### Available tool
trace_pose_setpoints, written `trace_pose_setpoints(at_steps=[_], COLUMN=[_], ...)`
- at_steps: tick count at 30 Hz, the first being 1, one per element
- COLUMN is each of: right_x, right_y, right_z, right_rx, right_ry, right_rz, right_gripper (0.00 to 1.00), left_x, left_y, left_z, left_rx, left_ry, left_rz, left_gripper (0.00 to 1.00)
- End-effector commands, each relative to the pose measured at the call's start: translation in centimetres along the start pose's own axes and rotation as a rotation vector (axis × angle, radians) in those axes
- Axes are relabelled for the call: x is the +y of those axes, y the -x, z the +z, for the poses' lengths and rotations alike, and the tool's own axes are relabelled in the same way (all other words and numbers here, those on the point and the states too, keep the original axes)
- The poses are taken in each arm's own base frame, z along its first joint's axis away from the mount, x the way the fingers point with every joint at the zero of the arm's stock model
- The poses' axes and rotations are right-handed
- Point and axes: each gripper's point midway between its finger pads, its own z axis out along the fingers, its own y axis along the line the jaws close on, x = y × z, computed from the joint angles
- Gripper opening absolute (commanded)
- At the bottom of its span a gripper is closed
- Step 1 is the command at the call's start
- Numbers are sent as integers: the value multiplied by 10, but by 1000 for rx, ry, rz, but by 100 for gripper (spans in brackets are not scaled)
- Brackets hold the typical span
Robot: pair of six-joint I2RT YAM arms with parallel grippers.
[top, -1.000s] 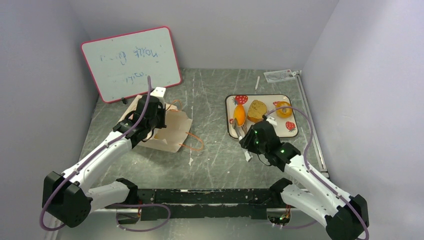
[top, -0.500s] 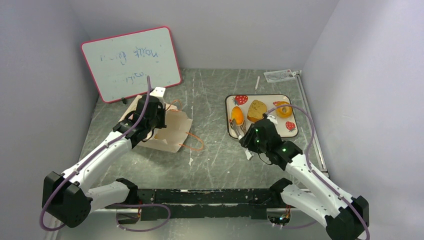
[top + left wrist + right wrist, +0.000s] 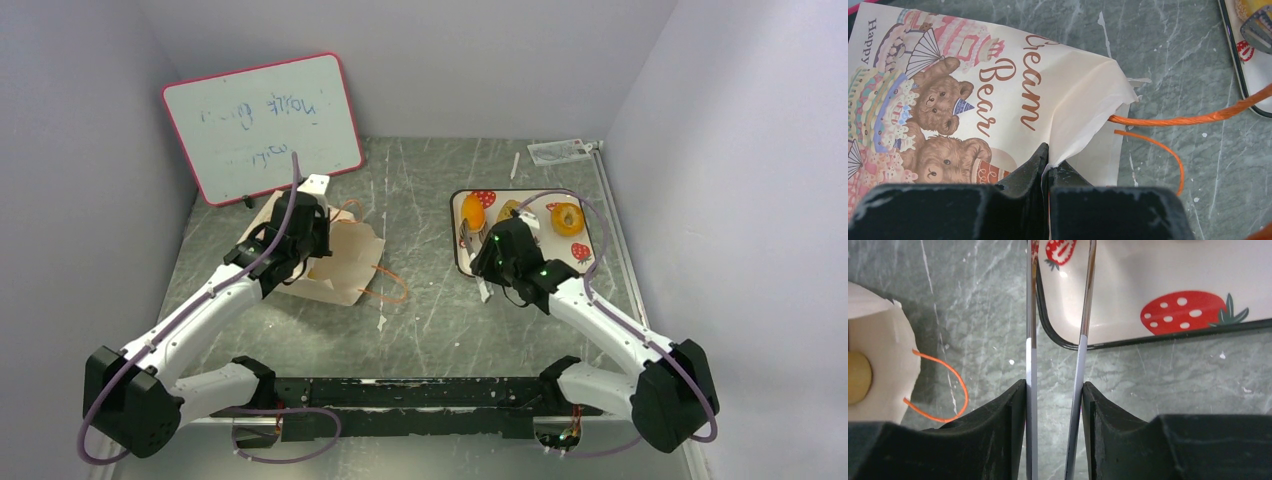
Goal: Take the fake bread out of the paper bag
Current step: Place the fake bread in the container.
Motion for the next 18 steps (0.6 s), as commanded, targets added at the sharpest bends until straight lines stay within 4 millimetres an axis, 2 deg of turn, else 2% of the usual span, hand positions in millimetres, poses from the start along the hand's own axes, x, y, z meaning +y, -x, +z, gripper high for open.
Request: trace_pose_setpoints(at_steps=[1,10,18], right_x=[13,0,-7], right_y=[25,-1,-6], right_z=[-1,-10,-24], right_rx=[-76,-25,-27], right_ry=[42,51,57], right_rz=[15,50,62], right_gripper=[45,50,49], left_x=[-3,-5,-7], left_y=[10,6,10], left_z=[-11,-10,-10], left_rx=[-29,-19,-23], left_ry=[-19,-28,-38], left_rz=[-16,-18,-14], left_gripper=[7,7,7])
